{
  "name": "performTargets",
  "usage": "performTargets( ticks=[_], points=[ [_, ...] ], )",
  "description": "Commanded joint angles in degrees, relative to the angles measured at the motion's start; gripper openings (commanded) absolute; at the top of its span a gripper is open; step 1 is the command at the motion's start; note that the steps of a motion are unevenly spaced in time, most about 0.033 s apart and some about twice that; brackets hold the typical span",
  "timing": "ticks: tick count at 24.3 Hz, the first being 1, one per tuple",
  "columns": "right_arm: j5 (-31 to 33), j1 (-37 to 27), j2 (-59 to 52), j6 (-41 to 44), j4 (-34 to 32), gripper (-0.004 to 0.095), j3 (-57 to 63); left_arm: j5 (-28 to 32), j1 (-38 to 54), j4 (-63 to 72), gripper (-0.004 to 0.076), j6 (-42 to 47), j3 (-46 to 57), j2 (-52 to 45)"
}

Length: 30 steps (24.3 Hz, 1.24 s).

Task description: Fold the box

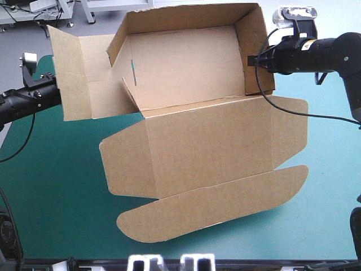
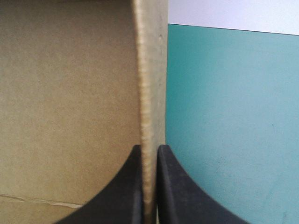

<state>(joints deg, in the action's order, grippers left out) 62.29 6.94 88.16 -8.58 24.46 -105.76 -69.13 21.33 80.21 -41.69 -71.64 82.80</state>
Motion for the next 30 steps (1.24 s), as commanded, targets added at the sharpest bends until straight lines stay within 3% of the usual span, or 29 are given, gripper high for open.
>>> performTargets(
  ticks=[1,18,24,30],
  points=[
    [-4.4,-0.1,-1.4,0.6,2.9,-0.0011,-1.9,-5.2,-1.6,4.8,0.0349,0.4,-1.7,-2.9],
    [-4.1,0.1,2.6,-0.8,3.3,-0.0011,-1.9,-5.2,-2.9,7.0,0.0349,0.4,-1.7,-7.3],
    [-6.0,3.4,3.4,-0.8,1.5,-0.0011,-1.9,-5.0,-4.0,7.8,0.0349,1.5,-1.7,-8.8],
    [-6.6,3.5,3.9,-1.4,6.2,-0.0011,-1.9,-4.9,-6.7,7.0,0.0349,1.4,-1.7,-9.0]
  ],
)
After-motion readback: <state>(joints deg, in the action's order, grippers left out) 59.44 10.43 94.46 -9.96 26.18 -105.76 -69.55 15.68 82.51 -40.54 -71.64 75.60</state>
